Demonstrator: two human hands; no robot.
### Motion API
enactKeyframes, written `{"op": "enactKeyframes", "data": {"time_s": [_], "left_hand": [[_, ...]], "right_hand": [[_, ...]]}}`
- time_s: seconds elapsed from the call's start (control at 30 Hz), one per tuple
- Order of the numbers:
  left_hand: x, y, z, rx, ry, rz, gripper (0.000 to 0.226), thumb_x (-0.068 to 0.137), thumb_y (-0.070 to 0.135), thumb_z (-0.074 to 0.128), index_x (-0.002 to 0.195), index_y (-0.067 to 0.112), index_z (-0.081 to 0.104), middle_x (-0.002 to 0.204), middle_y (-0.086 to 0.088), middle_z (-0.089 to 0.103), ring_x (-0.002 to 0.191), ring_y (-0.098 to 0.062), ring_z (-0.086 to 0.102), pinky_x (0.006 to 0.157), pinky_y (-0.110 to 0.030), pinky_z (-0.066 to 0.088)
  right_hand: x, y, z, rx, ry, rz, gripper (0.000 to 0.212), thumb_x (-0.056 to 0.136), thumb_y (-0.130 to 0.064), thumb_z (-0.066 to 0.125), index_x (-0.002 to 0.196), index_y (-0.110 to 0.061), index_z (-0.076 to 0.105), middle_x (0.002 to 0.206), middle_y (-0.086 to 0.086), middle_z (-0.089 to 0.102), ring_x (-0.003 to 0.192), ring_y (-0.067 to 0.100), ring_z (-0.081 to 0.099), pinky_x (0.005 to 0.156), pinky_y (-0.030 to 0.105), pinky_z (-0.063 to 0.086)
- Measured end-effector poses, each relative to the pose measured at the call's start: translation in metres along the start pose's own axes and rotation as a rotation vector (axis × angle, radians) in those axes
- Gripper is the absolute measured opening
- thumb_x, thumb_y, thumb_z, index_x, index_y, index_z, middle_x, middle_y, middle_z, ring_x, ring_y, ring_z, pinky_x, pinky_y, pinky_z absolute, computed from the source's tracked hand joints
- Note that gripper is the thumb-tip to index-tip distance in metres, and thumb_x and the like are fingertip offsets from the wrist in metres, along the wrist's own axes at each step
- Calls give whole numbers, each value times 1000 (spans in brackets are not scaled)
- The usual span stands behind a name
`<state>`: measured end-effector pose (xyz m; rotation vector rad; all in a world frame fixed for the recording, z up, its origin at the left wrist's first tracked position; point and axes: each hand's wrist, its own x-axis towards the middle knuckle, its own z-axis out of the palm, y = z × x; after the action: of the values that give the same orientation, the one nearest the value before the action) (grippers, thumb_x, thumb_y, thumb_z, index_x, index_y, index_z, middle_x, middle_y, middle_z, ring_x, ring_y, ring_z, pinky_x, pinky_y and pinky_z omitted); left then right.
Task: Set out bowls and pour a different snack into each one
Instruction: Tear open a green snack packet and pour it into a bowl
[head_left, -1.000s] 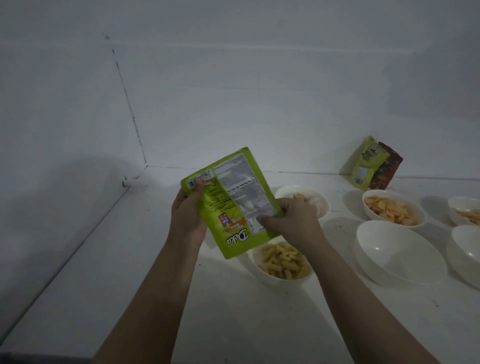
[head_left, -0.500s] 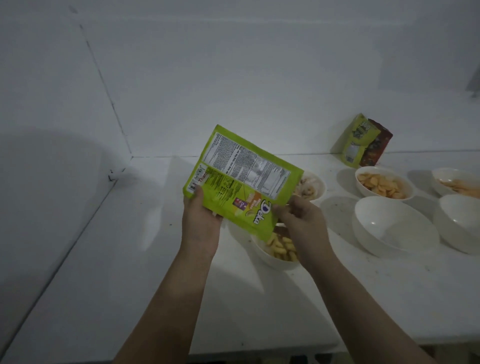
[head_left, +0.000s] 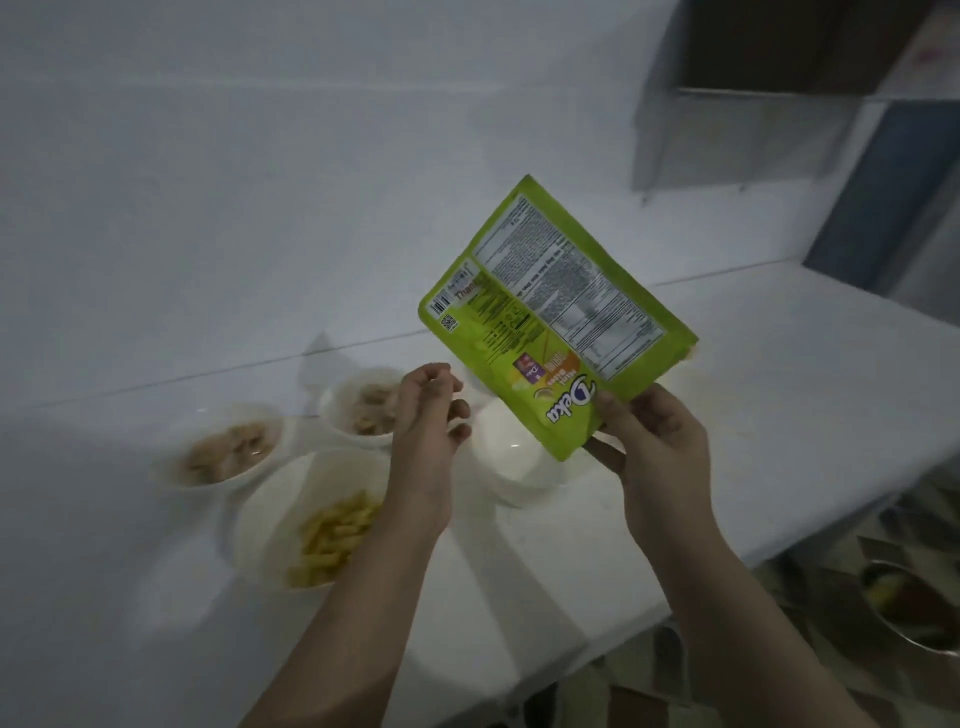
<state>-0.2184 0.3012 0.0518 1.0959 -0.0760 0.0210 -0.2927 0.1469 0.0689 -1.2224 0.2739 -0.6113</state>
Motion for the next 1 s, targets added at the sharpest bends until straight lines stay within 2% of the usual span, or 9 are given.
{"op": "enactKeyframes", "data": {"time_s": [0.13, 0.33, 0.47, 0.6, 0.7, 0.77, 0.87, 1.0], "left_hand": [[-9, -43, 91, 7, -129, -50, 16, 102, 17, 46, 89, 20, 55, 75, 13, 58, 65, -9, 47, 64, -24, 37], [-29, -113, 212, -3, -302, -133, 19, 102, 15, 45, 85, 19, 54, 77, 8, 56, 61, -9, 46, 62, -24, 35], [-45, -157, 284, 31, -440, -202, 21, 102, 15, 44, 84, 18, 53, 76, 7, 56, 61, -9, 45, 62, -24, 35], [-55, -204, 347, 56, -556, -267, 21, 103, 15, 44, 84, 18, 54, 76, 8, 56, 61, -10, 45, 63, -24, 36], [-63, -245, 397, 68, -632, -332, 21, 102, 14, 44, 84, 17, 54, 76, 7, 56, 60, -10, 45, 63, -25, 36], [-70, -273, 432, 68, -682, -379, 21, 103, 14, 44, 84, 16, 53, 75, 6, 55, 59, -10, 44, 62, -25, 34], [-73, -315, 475, 87, -746, -428, 21, 102, 15, 45, 84, 16, 54, 72, 7, 54, 60, -10, 43, 61, -25, 34], [-74, -375, 547, 165, -806, -473, 19, 102, 14, 44, 86, 14, 54, 68, 8, 53, 57, -8, 42, 54, -20, 35]], "right_hand": [[33, -24, -87, -19, 104, -8, 5, 94, -2, 61, 92, -2, 66, 90, 20, 61, 80, 26, 69, 64, 32, 59], [65, -51, -213, -44, 286, -44, 6, 94, -3, 62, 93, -4, 67, 87, 9, 73, 78, 23, 72, 66, 33, 60], [73, -61, -289, -28, 429, -62, 10, 94, -4, 62, 102, 2, 64, 92, 7, 75, 84, 26, 72, 74, 42, 62], [81, -66, -353, -52, 574, -86, 10, 94, -4, 61, 101, -7, 68, 84, 1, 74, 76, 20, 69, 59, 31, 60], [91, -68, -404, -55, 690, -79, 8, 95, -4, 61, 96, -9, 68, 90, 10, 69, 77, 25, 65, 55, 24, 57], [100, -68, -442, -70, 752, -83, 7, 95, -5, 61, 97, -8, 68, 91, 10, 70, 75, 22, 68, 56, 27, 57], [118, -65, -491, -108, 816, -92, 8, 96, -5, 60, 96, -8, 67, 82, -2, 74, 69, 13, 71, 58, 29, 58], [154, -54, -563, -149, 920, -41, 9, 94, -5, 62, 101, -1, 66, 87, 6, 72, 79, 25, 66, 76, 48, 57]]}}
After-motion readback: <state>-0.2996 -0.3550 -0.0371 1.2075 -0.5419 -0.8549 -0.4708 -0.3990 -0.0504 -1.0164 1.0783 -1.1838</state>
